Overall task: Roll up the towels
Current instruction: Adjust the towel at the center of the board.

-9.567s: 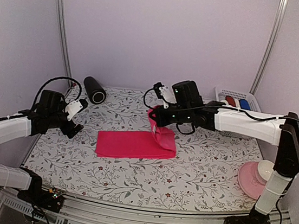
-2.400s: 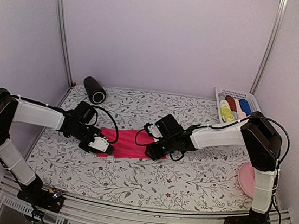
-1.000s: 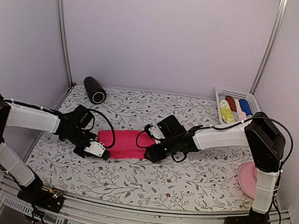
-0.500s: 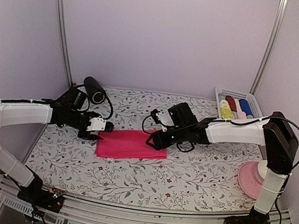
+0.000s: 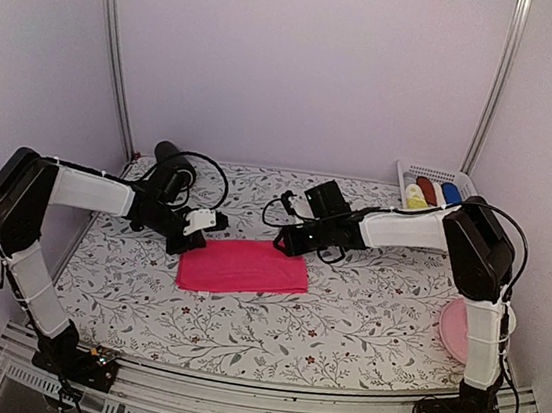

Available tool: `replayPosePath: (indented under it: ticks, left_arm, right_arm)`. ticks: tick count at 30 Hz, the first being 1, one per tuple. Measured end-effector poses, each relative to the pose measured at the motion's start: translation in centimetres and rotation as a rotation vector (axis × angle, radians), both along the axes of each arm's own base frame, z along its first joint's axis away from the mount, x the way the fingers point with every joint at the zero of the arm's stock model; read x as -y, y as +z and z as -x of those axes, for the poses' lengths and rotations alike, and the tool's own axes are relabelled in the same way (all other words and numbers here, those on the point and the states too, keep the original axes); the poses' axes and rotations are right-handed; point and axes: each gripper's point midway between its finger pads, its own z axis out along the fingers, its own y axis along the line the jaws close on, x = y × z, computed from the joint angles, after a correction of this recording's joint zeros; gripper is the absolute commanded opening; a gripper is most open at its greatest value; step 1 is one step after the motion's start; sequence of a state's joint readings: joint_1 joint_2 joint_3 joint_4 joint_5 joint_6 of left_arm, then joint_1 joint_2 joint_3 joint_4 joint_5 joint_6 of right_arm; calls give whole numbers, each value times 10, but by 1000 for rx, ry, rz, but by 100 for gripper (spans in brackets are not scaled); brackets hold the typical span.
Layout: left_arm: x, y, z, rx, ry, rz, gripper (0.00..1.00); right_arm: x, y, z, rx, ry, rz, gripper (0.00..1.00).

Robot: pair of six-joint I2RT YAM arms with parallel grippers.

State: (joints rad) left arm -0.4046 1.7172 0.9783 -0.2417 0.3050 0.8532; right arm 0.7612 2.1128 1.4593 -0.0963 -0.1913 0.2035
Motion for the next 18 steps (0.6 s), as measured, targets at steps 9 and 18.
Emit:
replayPosePath:
  ticks: [9,18]
  left_arm:
    - [-24,-33,-23,40,155,-115,0]
    - [-35,-41,-35,87,216,-162,0]
  right_arm:
    - [7,-44,-20,-22,-89,75,23]
    - [15,-50,-27,-18,-145,95,22]
